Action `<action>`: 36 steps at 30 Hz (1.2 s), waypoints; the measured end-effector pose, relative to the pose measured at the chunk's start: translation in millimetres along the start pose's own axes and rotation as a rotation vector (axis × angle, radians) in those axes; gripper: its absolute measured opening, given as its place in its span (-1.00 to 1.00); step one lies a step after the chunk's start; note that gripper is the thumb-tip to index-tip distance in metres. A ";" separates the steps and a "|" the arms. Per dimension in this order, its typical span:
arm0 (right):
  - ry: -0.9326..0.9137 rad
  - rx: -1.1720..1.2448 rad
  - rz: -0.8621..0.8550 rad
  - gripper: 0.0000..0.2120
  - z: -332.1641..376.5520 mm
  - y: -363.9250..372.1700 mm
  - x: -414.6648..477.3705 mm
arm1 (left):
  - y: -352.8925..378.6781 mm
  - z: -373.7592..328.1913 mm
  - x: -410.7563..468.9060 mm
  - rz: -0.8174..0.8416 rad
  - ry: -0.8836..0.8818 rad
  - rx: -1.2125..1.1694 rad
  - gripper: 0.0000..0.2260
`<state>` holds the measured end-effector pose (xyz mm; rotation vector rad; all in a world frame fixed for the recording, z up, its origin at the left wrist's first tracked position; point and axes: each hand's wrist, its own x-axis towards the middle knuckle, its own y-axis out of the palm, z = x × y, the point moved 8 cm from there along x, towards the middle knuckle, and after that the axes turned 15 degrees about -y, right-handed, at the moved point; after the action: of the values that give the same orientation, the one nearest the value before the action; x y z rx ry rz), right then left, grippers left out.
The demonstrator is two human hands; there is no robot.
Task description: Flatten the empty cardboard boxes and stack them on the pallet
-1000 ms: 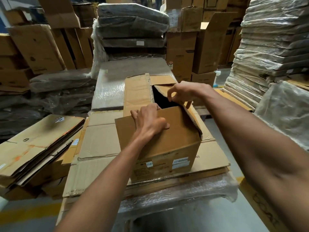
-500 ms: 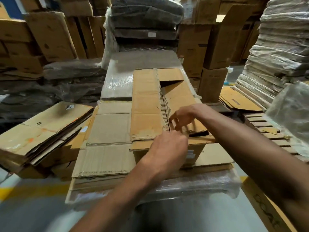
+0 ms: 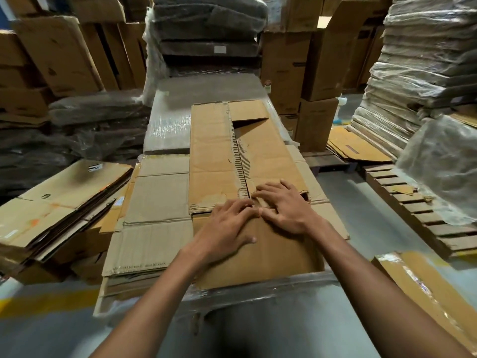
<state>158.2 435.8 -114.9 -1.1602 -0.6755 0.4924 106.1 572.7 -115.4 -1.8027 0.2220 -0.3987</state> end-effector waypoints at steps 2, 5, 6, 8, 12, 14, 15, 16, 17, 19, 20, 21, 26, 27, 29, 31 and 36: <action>-0.039 -0.095 -0.026 -0.40 4.4 5.3 -5.7 | 3.8 2.9 9.0 -0.060 -0.024 0.095 -0.39; -0.074 -0.266 -0.005 -0.37 7.3 17.0 -8.4 | 4.0 8.6 24.4 -0.118 -0.088 0.180 -0.27; -0.075 -0.303 -0.018 -0.37 7.7 19.9 -8.7 | 4.5 11.7 29.7 -0.120 -0.102 0.190 -0.24; -0.077 -0.346 -0.069 -0.39 7.9 23.4 -9.0 | 9.3 17.0 39.4 -0.086 -0.103 0.242 -0.21; -0.076 -0.397 -0.143 -0.45 3.3 24.1 -7.8 | 17.5 22.1 50.7 -0.029 -0.084 0.312 -0.26; -0.079 -0.414 -0.155 -0.47 2.4 24.9 -6.9 | 19.5 22.9 50.8 -0.033 -0.083 0.318 -0.28; -0.083 -0.421 -0.160 -0.48 2.4 25.7 -6.8 | 20.8 23.0 49.8 -0.035 -0.083 0.319 -0.28; -0.086 -0.424 -0.165 -0.48 2.5 26.7 -7.1 | 22.0 23.2 49.1 -0.036 -0.083 0.320 -0.29; -0.087 -0.423 -0.166 -0.49 2.5 27.3 -7.7 | 22.7 23.3 48.7 -0.041 -0.081 0.323 -0.29; -0.089 -0.416 -0.173 -0.49 2.3 26.9 -8.7 | 20.5 21.7 47.0 -0.048 -0.075 0.327 -0.29; -0.091 -0.408 -0.177 -0.48 2.5 25.9 -9.2 | 17.3 20.2 45.4 -0.048 -0.072 0.321 -0.29; -0.094 -0.400 -0.180 -0.47 2.7 24.7 -9.5 | 11.3 18.2 44.0 -0.057 -0.066 0.305 -0.28; -0.095 -0.386 -0.186 -0.46 2.8 24.6 -10.0 | -67.1 3.8 29.3 -0.352 0.020 0.165 -0.45; -0.088 -0.381 -0.188 -0.45 2.2 24.1 -9.6 | -88.5 2.5 23.7 -0.465 0.039 0.168 -0.55; -0.085 -0.369 -0.198 -0.43 2.0 23.0 -8.3 | -125.0 9.5 11.8 -0.637 -0.011 0.206 -0.67; -0.080 -0.361 -0.210 -0.41 2.5 22.4 -8.1 | -148.3 27.3 -0.1 -0.699 -0.164 0.254 -0.72; -0.078 -0.358 -0.236 -0.38 4.2 22.6 -6.6 | -142.6 80.7 -12.9 -0.415 -0.602 0.465 -0.56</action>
<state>150.3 441.7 -136.7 -1.3787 -0.9831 0.2210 116.9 687.6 1.6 -1.4188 -0.6264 -0.1576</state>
